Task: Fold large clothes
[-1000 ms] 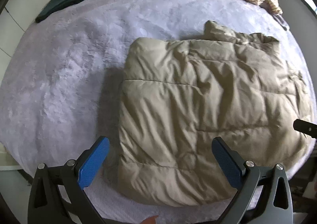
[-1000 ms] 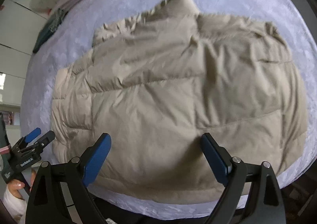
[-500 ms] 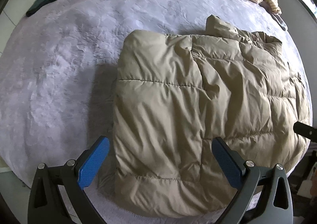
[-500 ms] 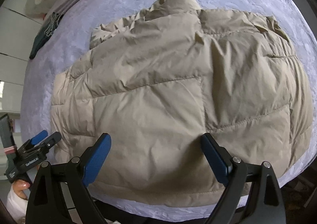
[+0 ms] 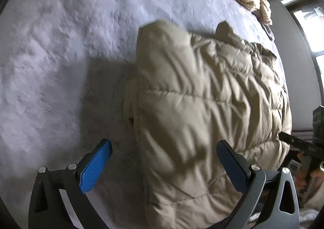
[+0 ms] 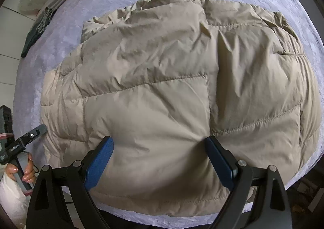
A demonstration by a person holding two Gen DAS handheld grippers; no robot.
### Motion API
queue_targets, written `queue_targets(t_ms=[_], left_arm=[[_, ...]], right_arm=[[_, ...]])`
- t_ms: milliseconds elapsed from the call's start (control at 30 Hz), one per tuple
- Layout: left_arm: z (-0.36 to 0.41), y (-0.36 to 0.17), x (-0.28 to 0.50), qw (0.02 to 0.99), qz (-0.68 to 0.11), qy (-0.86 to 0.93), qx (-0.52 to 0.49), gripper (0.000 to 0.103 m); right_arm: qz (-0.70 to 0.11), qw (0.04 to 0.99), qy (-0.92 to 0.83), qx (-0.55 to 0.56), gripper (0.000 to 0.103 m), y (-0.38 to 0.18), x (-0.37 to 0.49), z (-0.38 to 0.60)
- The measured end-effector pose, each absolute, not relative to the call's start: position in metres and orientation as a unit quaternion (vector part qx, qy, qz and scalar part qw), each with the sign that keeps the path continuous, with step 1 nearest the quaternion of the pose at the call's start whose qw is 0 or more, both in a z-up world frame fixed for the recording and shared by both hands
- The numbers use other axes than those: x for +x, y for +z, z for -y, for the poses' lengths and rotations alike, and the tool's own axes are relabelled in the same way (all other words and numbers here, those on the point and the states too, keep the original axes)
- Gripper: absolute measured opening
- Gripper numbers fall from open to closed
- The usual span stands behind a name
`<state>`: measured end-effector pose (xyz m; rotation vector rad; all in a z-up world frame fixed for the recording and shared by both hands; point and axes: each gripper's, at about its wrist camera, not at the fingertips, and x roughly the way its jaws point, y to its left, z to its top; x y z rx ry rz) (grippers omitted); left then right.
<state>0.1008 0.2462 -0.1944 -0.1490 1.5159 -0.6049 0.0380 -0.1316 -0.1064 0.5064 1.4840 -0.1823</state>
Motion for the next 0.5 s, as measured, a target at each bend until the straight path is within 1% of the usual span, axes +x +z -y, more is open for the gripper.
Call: queue_targets(t_ms=[167,400,433,467,500], left_arm=[[-0.234,-0.229,0.11,0.635,-0.699,-0.312,-0.104,0.103],[-0.198,-0.245,0.118,0.6,-0.703,-0.366,-0.107,0.103],[-0.197,-0.246,0.119,0.598,-0.704,-0.369,-0.104,0.098],[-0.195,-0.245,0.118,0.595,-0.703,-0.376,-0.103,0.087],[-0.194,-0.244,0.118,0.581,-0.704,-0.393,-0.113,0.061]], right_arm=[[-0.674,0.701,-0.086,0.216,0.094,-0.112,0.042,0.127],[-0.684,0.696,-0.091,0.199,0.094,-0.117,0.054,0.118],[-0.687,0.694,-0.091,0.198,0.094,-0.117,0.055,0.118],[-0.689,0.691,-0.09,0.199,0.094,-0.116,0.056,0.118],[-0.689,0.691,-0.087,0.203,0.094,-0.112,0.057,0.118]])
